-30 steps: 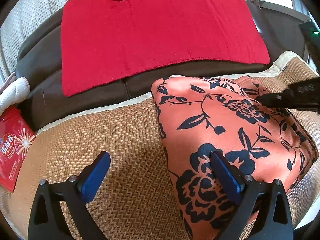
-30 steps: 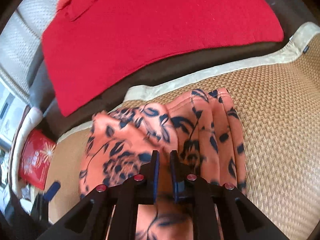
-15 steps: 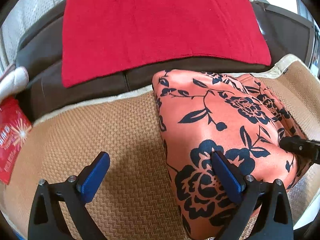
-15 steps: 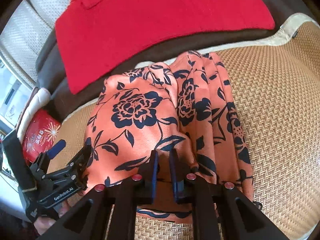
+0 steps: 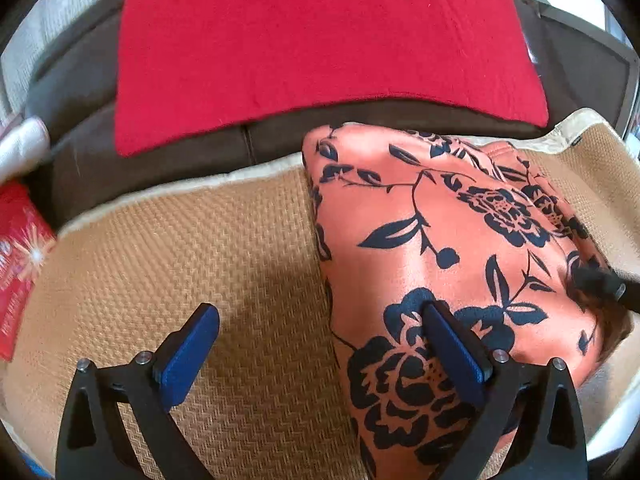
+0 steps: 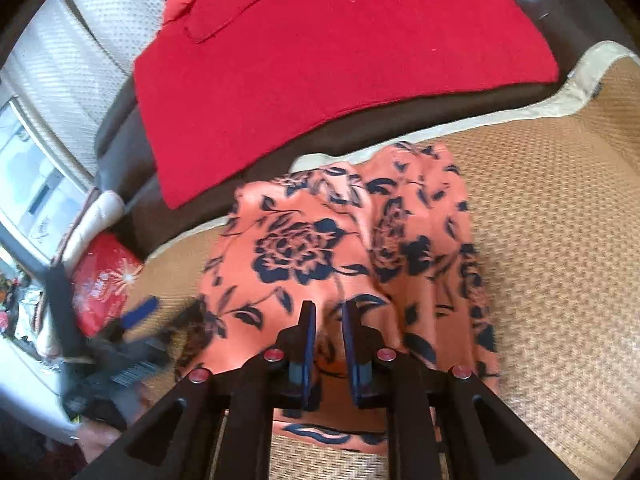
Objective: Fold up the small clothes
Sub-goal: 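Tuck and smooth the folded top's side with the right gripper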
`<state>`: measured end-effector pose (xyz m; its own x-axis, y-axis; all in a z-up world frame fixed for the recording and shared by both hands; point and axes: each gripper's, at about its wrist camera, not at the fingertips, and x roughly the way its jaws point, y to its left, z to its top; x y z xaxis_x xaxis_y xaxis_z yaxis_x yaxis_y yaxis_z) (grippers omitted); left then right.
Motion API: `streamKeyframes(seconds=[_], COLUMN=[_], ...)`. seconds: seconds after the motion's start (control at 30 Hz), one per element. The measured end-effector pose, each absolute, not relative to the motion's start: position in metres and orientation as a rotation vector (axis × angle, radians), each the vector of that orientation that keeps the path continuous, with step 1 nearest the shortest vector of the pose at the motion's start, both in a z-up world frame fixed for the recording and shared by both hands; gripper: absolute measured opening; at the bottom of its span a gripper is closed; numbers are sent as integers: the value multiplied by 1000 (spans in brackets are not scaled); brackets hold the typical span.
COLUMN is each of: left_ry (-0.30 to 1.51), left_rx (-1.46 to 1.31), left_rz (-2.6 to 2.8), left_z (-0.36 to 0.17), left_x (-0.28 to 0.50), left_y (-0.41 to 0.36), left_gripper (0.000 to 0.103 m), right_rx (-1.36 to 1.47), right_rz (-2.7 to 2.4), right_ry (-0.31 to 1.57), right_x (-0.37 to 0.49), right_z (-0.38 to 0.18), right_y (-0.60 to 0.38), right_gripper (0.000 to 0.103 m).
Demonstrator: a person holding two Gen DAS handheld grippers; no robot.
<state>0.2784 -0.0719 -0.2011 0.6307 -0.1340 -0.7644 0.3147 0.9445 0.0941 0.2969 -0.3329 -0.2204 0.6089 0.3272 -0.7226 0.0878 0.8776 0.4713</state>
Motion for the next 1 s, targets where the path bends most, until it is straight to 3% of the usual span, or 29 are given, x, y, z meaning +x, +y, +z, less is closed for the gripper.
streamKeyframes(seconds=[0.07,0.37,0.5,1.0], left_ry=[846,814,829,822], left_rx=[257,203,222,228], left_rz=[-257,-263,-262,-266], left_z=[-198,-188,-194,-194], left_x=[279,277,278,275], left_y=[-74,-67,-72,-72], left_gripper=[103,103,103,103], right_rx=[482,498,492,546], right_rz=[150,98,104,134], right_ry=[1005,891,986,981], right_x=[307,300,310,310], right_z=[-237,-216,-234,-240], right_y=[-325,-340,-337,-345], right_gripper=[16,17,18,17])
